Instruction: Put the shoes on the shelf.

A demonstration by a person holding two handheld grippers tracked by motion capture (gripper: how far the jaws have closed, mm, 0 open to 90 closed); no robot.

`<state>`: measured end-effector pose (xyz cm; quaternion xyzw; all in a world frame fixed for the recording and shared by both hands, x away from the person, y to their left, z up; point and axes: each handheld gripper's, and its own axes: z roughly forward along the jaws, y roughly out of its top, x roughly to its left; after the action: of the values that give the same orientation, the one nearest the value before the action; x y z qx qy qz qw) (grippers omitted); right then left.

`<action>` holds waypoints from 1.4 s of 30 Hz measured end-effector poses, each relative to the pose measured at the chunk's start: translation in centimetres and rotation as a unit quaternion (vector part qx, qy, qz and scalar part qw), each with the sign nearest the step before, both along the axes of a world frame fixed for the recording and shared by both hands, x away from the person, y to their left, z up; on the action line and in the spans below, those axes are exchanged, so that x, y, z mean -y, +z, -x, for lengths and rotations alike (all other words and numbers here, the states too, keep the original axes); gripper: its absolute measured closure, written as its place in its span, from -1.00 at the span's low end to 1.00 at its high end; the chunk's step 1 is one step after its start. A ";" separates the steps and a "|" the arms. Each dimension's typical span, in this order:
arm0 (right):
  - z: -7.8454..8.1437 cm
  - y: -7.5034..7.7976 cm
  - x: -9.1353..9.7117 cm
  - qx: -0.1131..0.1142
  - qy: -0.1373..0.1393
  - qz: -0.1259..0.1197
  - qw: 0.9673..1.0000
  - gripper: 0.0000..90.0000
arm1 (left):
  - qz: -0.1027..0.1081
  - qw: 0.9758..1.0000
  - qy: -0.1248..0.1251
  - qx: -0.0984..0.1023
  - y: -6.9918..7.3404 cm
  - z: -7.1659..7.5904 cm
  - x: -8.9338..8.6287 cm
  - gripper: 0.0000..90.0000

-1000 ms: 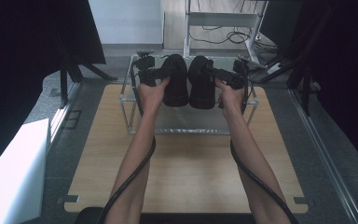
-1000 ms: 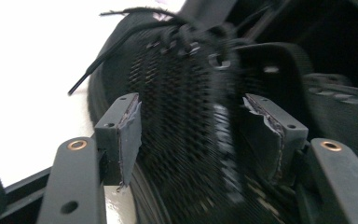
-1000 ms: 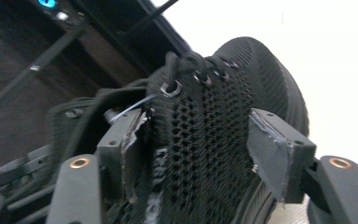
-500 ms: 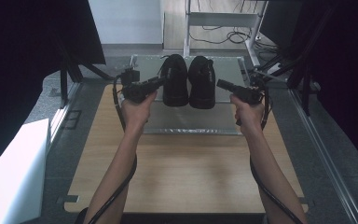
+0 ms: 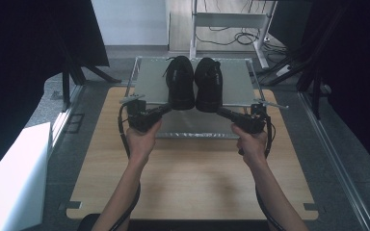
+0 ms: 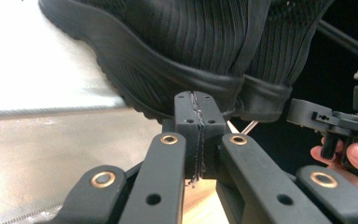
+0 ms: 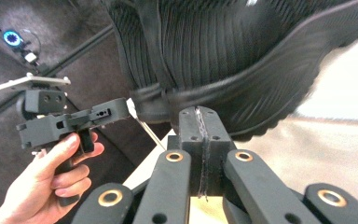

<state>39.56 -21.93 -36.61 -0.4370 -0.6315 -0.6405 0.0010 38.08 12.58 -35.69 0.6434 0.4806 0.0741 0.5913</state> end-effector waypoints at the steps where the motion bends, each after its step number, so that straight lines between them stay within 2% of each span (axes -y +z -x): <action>1: 0.0 -0.1 -0.1 0.000 -0.003 0.003 1.000 0.99 | -0.007 1.000 0.001 0.001 0.0 0.0 0.1 0.98; 3: -0.2 -0.3 -0.3 0.001 -0.006 0.007 1.000 0.99 | -0.022 1.000 0.004 0.001 -0.1 -0.3 0.6 0.98; 5: -0.3 -0.5 -0.4 0.002 -0.007 -0.004 1.000 0.99 | -0.021 1.000 0.006 0.000 -0.2 -0.6 0.7 0.99; 12: -1.2 -0.6 -0.6 -0.002 -0.028 -0.005 1.000 0.99 | -0.024 1.000 0.016 -0.010 -0.2 -1.8 1.2 0.98; 20: -3.3 -0.9 -1.1 -0.025 -0.046 -0.016 0.999 0.99 | -0.028 0.998 0.035 -0.036 -0.2 -4.1 1.6 0.98; 25: -4.2 -1.0 -1.3 -0.035 -0.058 -0.014 0.998 0.99 | -0.022 0.998 0.040 -0.045 -0.2 -4.7 1.8 0.98; 32: -5.2 -1.3 -1.4 -0.047 -0.070 -0.022 0.996 0.99 | -0.028 0.997 0.050 -0.058 -0.2 -5.7 2.3 0.98; 34: -5.6 -1.4 -1.5 -0.052 -0.075 -0.022 0.996 0.99 | -0.036 0.996 0.053 -0.061 -0.1 -6.0 2.5 0.97; 38: -5.7 -1.4 -1.4 -0.054 -0.076 -0.023 0.995 0.99 | -0.049 0.996 0.052 -0.054 0.0 -5.9 2.6 0.92; 40: -5.6 -1.4 -1.3 -0.050 -0.069 -0.022 0.996 0.88 | -0.044 0.997 0.043 -0.047 -0.1 -5.7 2.5 0.81; 42: -5.5 -1.4 -1.2 -0.050 -0.067 -0.026 0.996 0.84 | -0.049 0.997 0.040 -0.040 -0.1 -5.4 2.6 0.79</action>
<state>45.04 -20.68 -38.02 -0.5097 -0.5827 -0.6330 0.0010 43.45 9.99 -35.82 0.6546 0.5245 0.0955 0.5360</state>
